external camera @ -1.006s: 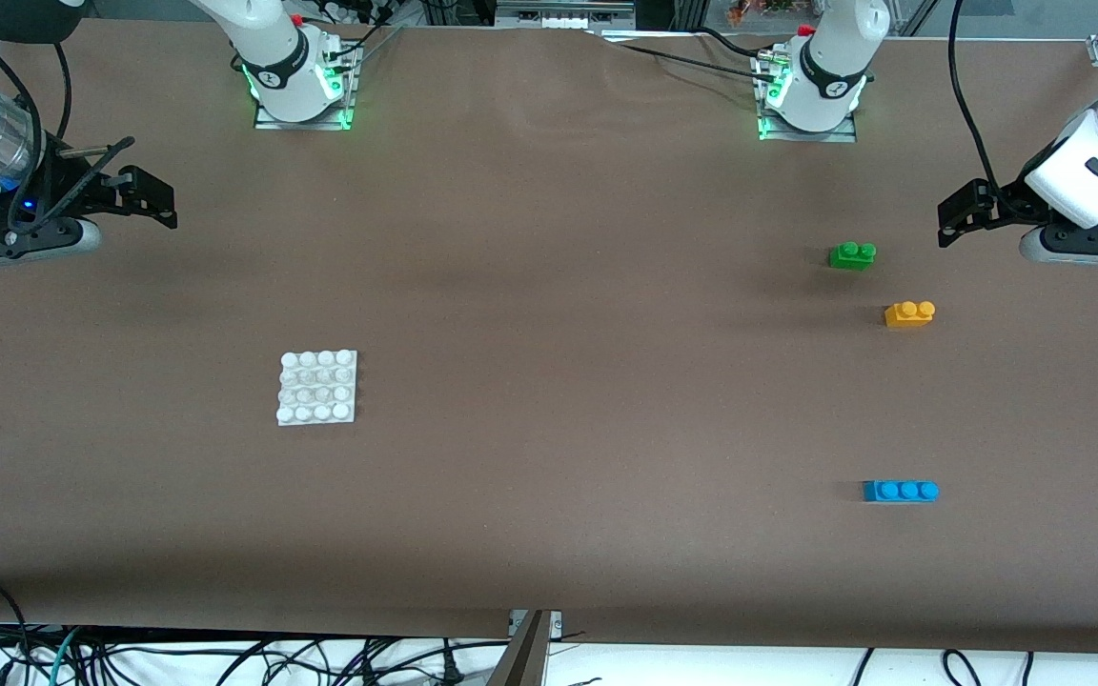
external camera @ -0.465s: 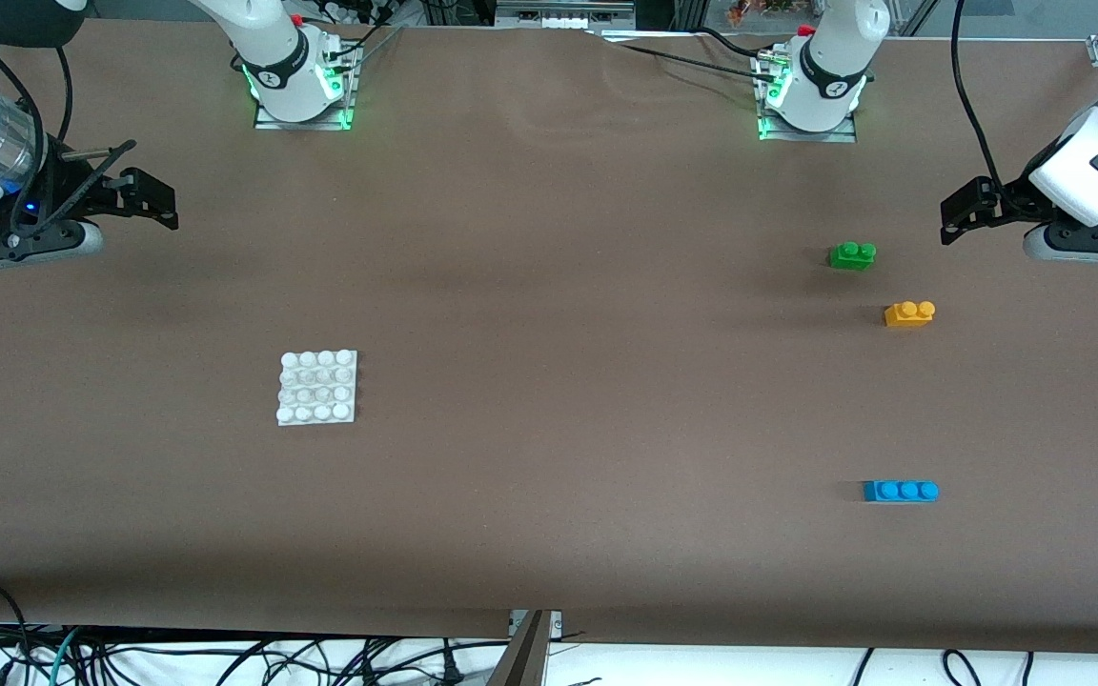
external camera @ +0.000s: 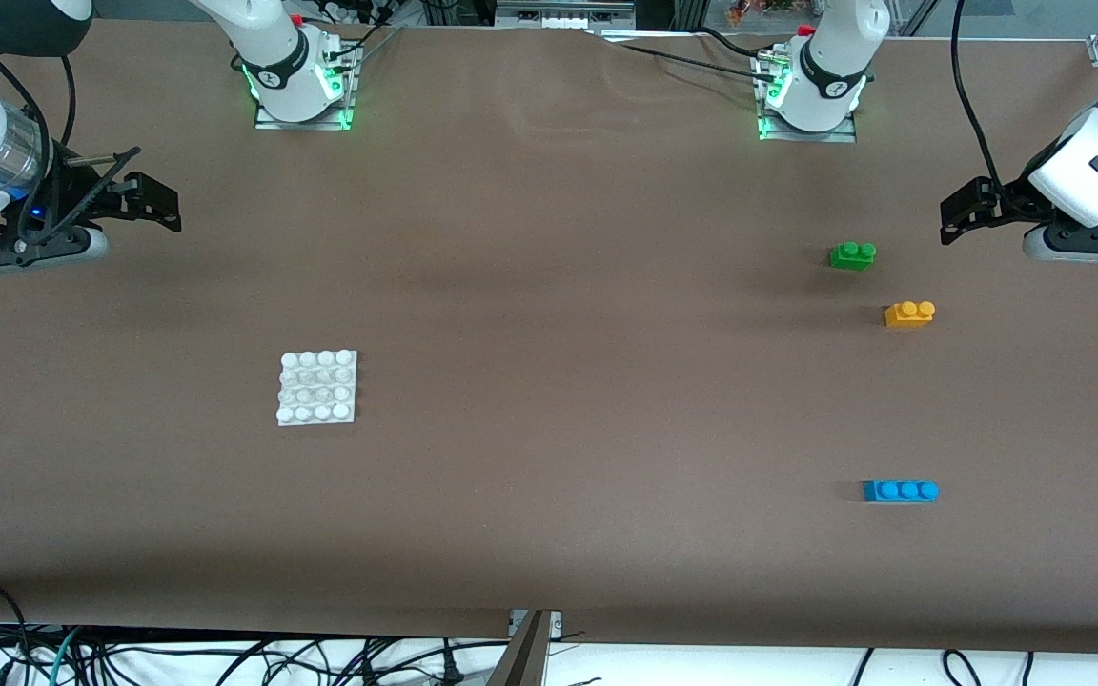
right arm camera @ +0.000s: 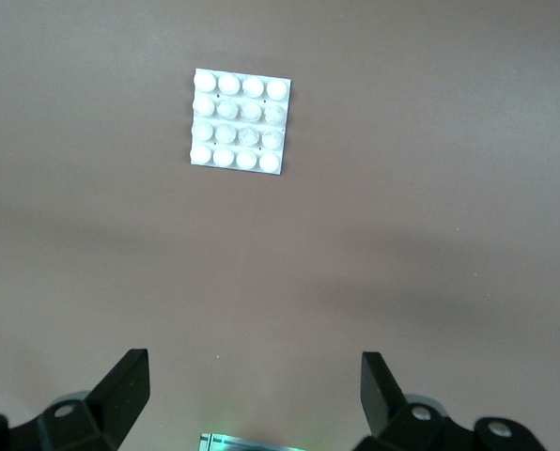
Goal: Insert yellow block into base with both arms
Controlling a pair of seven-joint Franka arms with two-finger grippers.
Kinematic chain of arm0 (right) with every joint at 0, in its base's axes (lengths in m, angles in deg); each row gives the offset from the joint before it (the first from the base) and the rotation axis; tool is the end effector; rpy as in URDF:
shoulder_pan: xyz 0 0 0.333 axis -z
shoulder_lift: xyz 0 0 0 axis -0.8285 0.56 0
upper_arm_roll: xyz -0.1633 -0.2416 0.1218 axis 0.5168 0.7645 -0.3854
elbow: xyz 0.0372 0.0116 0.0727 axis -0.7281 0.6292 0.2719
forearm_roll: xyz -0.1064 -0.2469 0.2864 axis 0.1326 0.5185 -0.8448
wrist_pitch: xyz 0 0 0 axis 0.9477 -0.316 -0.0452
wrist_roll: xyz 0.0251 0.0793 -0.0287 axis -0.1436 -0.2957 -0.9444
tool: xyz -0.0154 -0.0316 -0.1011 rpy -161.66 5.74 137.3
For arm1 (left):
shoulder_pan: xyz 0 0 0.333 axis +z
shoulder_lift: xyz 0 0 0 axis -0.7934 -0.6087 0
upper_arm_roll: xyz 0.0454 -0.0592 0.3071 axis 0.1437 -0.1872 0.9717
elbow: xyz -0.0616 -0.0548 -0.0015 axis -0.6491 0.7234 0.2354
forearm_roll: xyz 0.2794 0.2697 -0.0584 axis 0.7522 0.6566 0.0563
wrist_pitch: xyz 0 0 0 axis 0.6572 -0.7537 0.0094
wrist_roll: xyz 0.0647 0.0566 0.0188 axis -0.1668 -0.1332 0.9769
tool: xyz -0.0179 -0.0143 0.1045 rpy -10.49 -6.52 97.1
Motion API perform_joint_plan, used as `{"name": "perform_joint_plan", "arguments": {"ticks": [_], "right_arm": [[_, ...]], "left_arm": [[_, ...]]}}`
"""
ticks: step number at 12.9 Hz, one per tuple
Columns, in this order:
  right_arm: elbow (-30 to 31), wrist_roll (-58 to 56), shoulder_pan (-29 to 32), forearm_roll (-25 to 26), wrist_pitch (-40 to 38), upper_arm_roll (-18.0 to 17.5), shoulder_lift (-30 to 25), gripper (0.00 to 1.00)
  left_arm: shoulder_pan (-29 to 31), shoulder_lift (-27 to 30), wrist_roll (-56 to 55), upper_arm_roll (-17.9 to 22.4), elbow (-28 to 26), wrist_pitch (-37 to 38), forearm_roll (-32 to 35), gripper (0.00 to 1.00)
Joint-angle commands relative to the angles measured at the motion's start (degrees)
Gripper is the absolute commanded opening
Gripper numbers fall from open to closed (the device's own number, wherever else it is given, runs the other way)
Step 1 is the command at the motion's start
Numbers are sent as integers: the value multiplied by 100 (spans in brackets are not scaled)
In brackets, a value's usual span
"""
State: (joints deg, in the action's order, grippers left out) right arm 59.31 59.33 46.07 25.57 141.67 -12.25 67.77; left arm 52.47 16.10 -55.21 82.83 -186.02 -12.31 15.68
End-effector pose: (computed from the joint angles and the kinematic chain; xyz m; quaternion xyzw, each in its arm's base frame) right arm 0.5484 0.0482 0.5627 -0.9942 -0.0872 0.0622 0.0007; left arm 0.5416 -0.0255 0.5841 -0.9993 0.0277 0.0227 0.0146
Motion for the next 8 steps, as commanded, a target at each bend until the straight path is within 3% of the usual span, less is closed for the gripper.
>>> {"name": "perform_joint_plan", "arguments": {"ticks": [1,8], "right_arm": [[21,13,82,82,-29,-76,-35,99],[276,13,91,91,216,-58,-44,99]], "left_arm": [[48,-87,-33,-53,198,146,-63,100],[48,-87,-33,-45,198,146,-63,100]]}}
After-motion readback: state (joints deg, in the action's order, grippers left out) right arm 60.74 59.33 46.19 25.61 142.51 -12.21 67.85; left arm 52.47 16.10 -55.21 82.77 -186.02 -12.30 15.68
